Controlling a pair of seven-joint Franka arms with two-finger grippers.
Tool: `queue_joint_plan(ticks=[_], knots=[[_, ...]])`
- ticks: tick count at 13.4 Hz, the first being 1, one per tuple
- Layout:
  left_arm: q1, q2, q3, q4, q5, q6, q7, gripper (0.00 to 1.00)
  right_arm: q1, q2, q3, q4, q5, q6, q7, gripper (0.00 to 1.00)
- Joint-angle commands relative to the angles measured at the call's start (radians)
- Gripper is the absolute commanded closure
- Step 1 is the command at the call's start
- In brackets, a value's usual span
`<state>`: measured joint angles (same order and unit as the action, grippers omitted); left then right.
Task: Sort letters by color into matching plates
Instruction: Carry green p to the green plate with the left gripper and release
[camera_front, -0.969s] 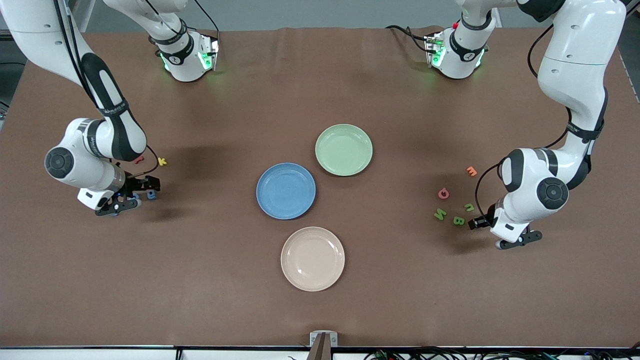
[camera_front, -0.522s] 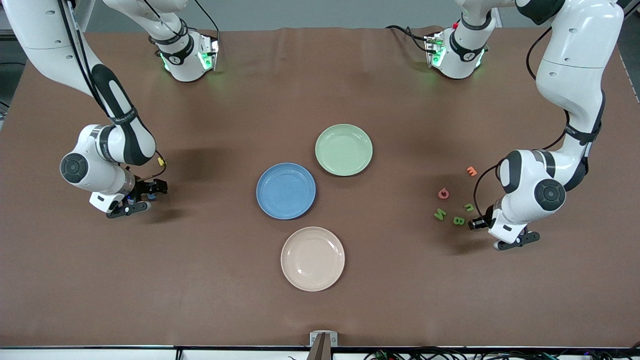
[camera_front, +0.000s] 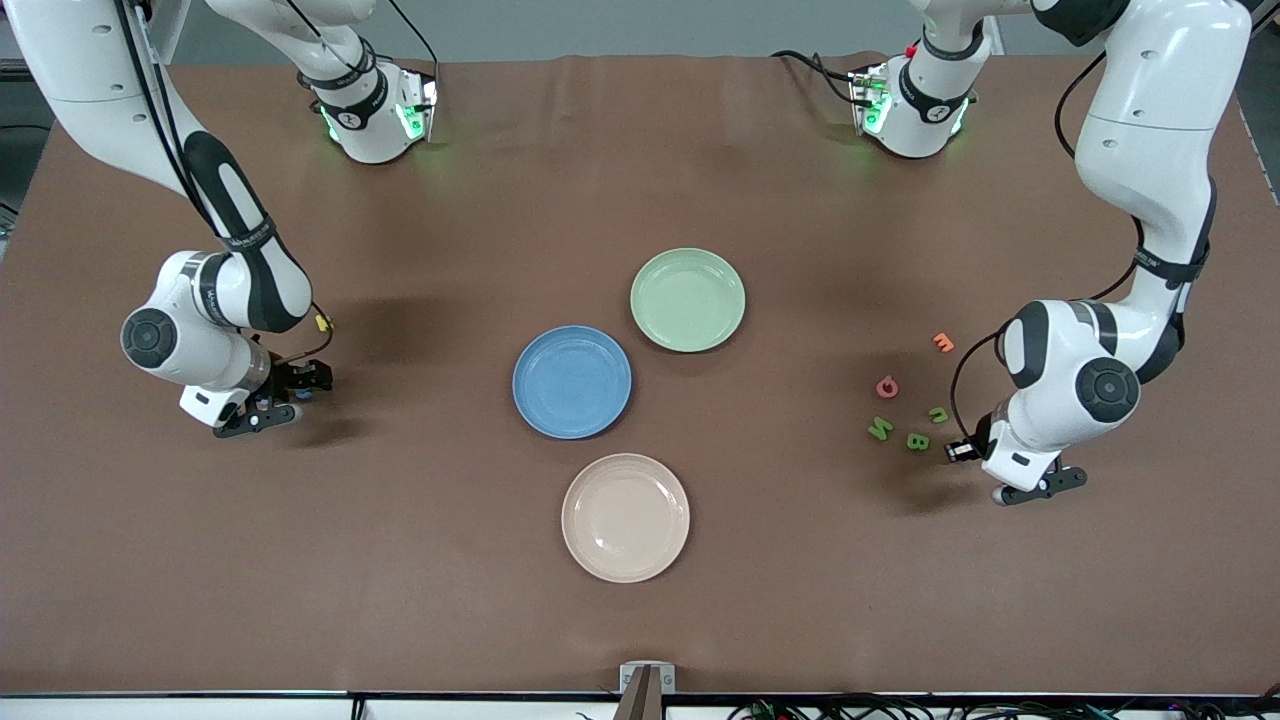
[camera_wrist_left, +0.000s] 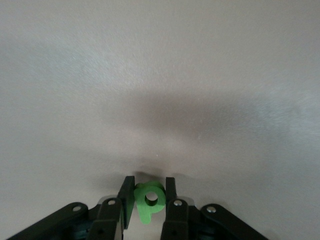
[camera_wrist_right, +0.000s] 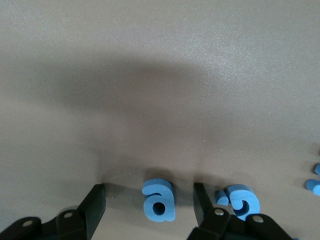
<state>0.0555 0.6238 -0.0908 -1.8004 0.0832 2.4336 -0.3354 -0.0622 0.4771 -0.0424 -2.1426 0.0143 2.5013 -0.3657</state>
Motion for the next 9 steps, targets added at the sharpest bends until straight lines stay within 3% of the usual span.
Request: queue_joint_plan(ticks=[1, 6, 9], knots=[[-0.031, -0.114, -0.009, -0.013, 0.013, -0.128, -0.016, 1.0, -0.01, 0.018, 0.004, 0.013, -0.001, 0.002, -0.016, 0.44], [-0.199, -0.182, -0.01, -0.033, 0.013, -0.241, -0.155, 1.0, -0.014, 0.018, 0.004, 0.013, -0.001, 0.016, -0.018, 0.76], [-0.35, -0.165, -0.01, -0.037, 0.012, -0.242, -0.409, 1.0, -0.013, 0.018, 0.004, 0.026, -0.001, 0.007, -0.019, 0.85]])
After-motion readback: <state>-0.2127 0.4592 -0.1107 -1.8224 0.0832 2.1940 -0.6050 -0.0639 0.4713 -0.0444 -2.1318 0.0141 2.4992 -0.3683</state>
